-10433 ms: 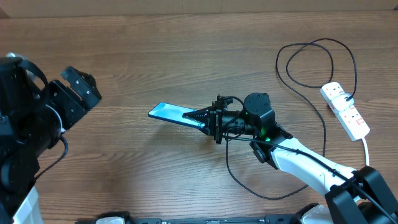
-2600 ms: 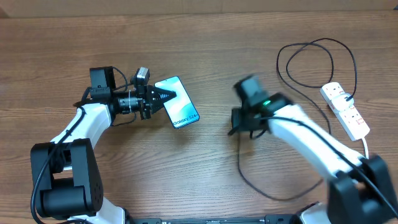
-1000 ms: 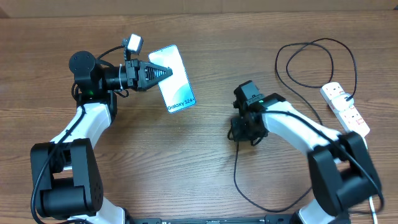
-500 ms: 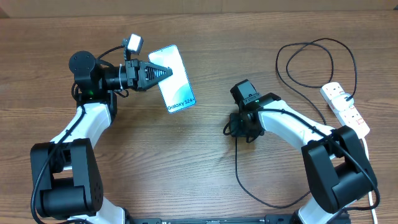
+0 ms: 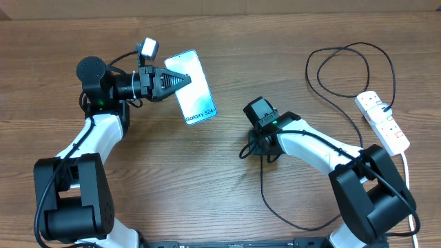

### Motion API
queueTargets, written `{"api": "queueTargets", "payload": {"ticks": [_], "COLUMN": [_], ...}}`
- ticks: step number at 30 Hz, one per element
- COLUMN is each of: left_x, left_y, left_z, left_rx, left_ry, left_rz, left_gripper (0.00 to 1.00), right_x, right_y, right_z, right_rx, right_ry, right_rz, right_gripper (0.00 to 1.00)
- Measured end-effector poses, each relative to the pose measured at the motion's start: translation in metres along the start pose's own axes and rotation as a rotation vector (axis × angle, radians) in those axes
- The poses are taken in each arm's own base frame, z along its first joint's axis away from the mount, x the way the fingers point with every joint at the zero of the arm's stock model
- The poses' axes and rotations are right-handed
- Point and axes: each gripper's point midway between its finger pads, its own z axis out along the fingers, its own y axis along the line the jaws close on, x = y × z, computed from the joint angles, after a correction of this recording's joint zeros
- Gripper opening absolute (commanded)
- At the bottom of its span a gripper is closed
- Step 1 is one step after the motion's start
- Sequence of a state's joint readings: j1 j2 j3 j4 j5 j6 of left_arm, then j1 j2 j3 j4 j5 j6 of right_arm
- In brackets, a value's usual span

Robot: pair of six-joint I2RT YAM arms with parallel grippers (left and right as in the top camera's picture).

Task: Plug charger to phone and switch on socket
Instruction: 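Lift the cable plug with the right gripper toward the phone's bottom port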

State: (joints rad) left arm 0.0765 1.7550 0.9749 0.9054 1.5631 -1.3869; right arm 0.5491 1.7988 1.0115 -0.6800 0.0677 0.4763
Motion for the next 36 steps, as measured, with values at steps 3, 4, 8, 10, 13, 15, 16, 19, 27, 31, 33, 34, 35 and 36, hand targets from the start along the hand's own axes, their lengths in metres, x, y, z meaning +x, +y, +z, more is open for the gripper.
{"api": "queueTargets", "payload": {"ticks": [3,4,8,10,13,15,16,19,27,31,33,34,35,36], "left_x": [0.000,0.000,0.000,0.000,0.000,0.000,0.000,0.000,0.000,0.003,0.006,0.007,0.007,0.008], "left_y": [0.000,0.000,0.000,0.000,0.000,0.000,0.000,0.000,0.000,-0.001,-0.002,-0.002,-0.002,-0.002], "left_z": [0.000,0.000,0.000,0.000,0.000,0.000,0.000,0.000,0.000,0.006,0.011,0.014,0.014,0.016], "left_rx": [0.000,0.000,0.000,0.000,0.000,0.000,0.000,0.000,0.000,0.005,0.010,0.012,0.013,0.014], "left_ry": [0.000,0.000,0.000,0.000,0.000,0.000,0.000,0.000,0.001,0.017,0.030,0.036,0.038,0.042], "left_rz": [-0.003,-0.003,-0.007,-0.006,-0.007,-0.007,-0.007,-0.006,-0.006,-0.001,0.006,0.010,0.012,0.016], "left_gripper": [0.04,0.04,0.04,0.04,0.04,0.04,0.04,0.04,0.04,0.04,0.04,0.04,0.04,0.04], "right_x": [-0.001,0.000,0.002,0.006,0.016,0.029,0.036,0.042,0.026,0.036,0.041,0.044,0.046,0.049], "right_y": [0.000,0.001,0.007,0.012,0.020,0.025,0.027,0.036,0.058,0.078,0.090,0.095,0.099,0.103], "right_z": [0.000,0.000,0.000,0.000,-0.003,-0.007,-0.011,-0.034,-0.149,-0.165,-0.170,-0.173,-0.175,-0.176], "right_rx": [-0.015,-0.025,-0.062,-0.093,-0.172,-0.248,-0.296,-0.485,-0.975,-1.079,-1.118,-1.134,-1.146,-1.155], "right_ry": [0.005,0.008,0.027,0.046,0.106,0.184,0.225,0.287,0.132,0.124,0.119,0.118,0.117,0.117], "right_rz": [0.011,0.014,-0.007,-0.033,-0.093,-0.137,-0.152,-0.185,-0.289,-0.373,-0.422,-0.447,-0.464,-0.480], "right_gripper": [0.04,0.04,0.04,0.04,0.04,0.04,0.04,0.04,0.04,0.04,0.04,0.04,0.04,0.04]}}
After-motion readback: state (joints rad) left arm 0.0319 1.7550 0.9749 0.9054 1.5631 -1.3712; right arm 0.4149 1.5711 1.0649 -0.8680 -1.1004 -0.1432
